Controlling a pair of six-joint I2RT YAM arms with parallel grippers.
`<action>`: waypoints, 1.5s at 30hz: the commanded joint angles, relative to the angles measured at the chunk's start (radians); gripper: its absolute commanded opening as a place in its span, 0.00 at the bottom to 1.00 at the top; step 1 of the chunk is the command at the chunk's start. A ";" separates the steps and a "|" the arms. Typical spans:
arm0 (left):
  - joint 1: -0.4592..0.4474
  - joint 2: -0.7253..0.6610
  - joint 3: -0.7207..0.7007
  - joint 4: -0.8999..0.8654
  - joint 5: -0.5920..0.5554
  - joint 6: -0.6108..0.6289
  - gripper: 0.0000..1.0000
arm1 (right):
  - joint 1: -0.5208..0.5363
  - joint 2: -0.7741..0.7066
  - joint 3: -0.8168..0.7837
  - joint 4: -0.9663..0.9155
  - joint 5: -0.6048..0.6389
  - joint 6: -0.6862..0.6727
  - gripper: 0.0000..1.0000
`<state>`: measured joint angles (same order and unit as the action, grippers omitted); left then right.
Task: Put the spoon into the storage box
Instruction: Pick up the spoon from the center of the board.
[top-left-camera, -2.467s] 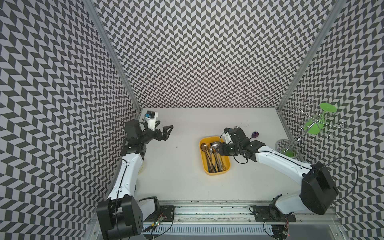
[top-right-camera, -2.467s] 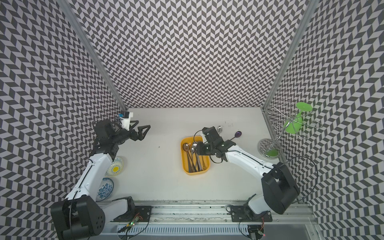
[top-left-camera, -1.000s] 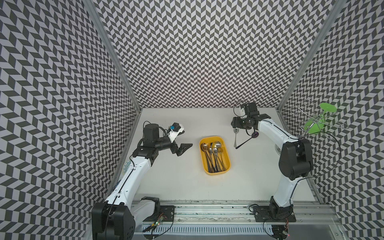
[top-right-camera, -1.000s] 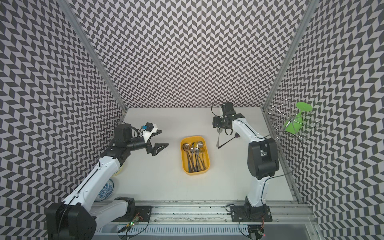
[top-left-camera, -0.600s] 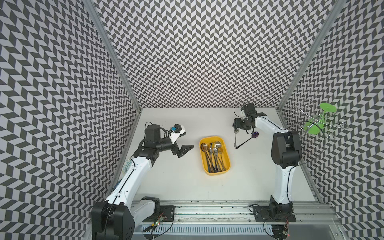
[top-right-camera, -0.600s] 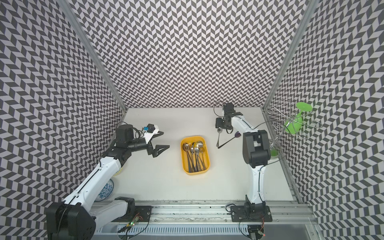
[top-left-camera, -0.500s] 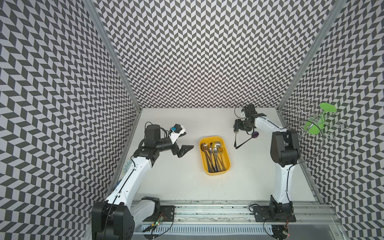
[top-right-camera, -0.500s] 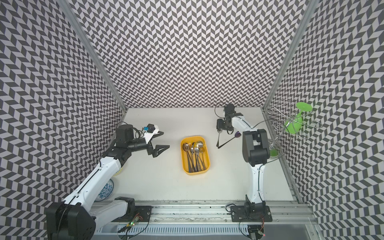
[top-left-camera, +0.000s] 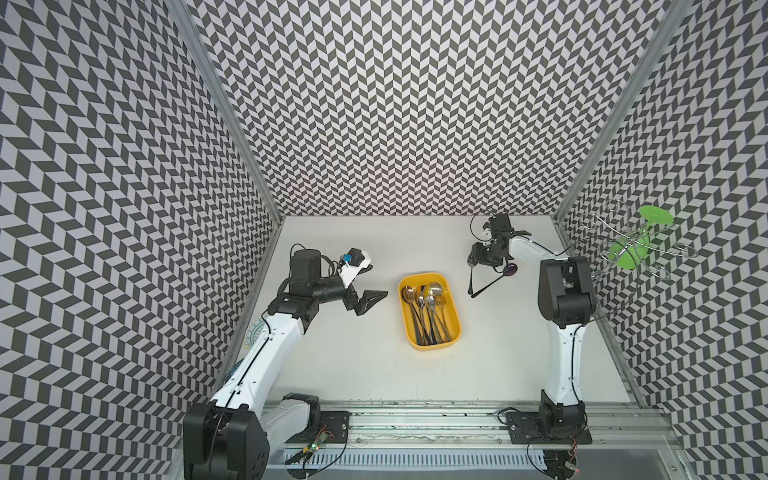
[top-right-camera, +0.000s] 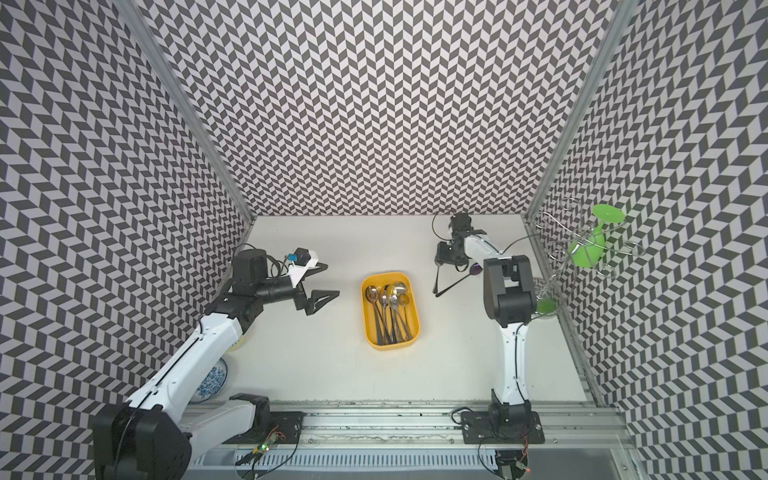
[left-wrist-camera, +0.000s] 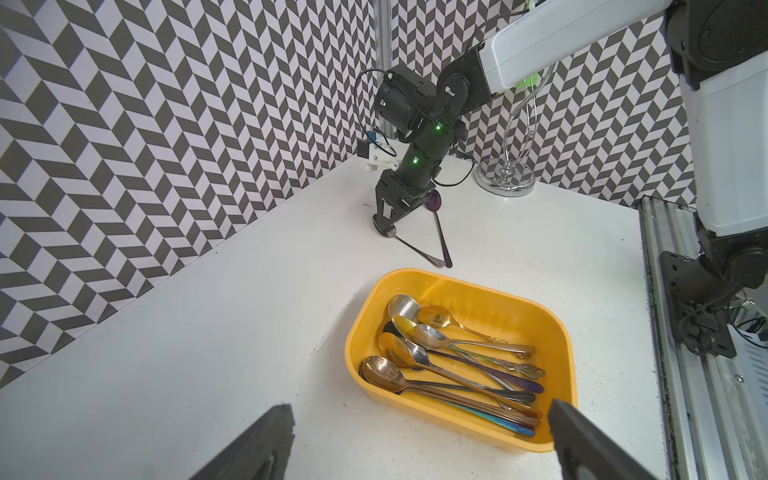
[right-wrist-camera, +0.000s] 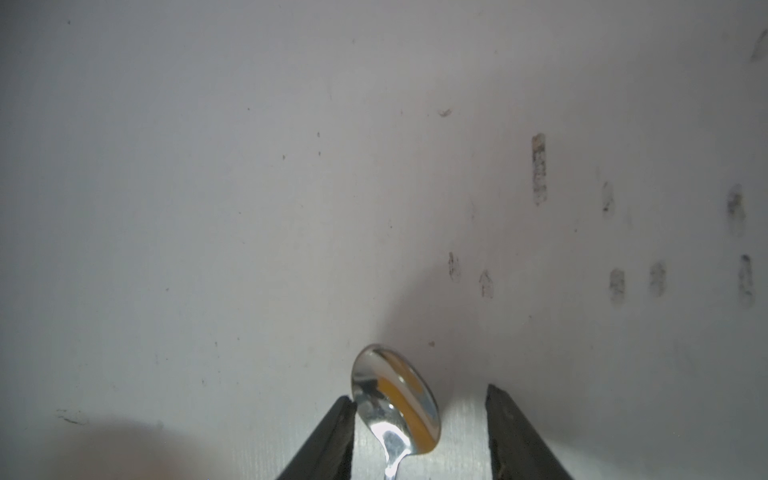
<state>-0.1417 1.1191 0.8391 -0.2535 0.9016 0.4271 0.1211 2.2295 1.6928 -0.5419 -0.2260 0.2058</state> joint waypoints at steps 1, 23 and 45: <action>-0.001 -0.002 0.003 -0.002 -0.002 0.007 1.00 | -0.002 0.045 -0.024 0.047 -0.035 0.010 0.46; 0.001 -0.025 -0.001 0.004 0.007 0.005 0.99 | 0.038 -0.154 -0.172 0.072 0.008 0.000 0.00; -0.004 -0.039 -0.017 0.015 0.051 0.007 1.00 | 0.307 -0.600 -0.443 0.132 -0.056 -0.027 0.00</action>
<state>-0.1417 1.1038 0.8265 -0.2504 0.9226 0.4328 0.3801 1.6672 1.2732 -0.4679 -0.2333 0.1761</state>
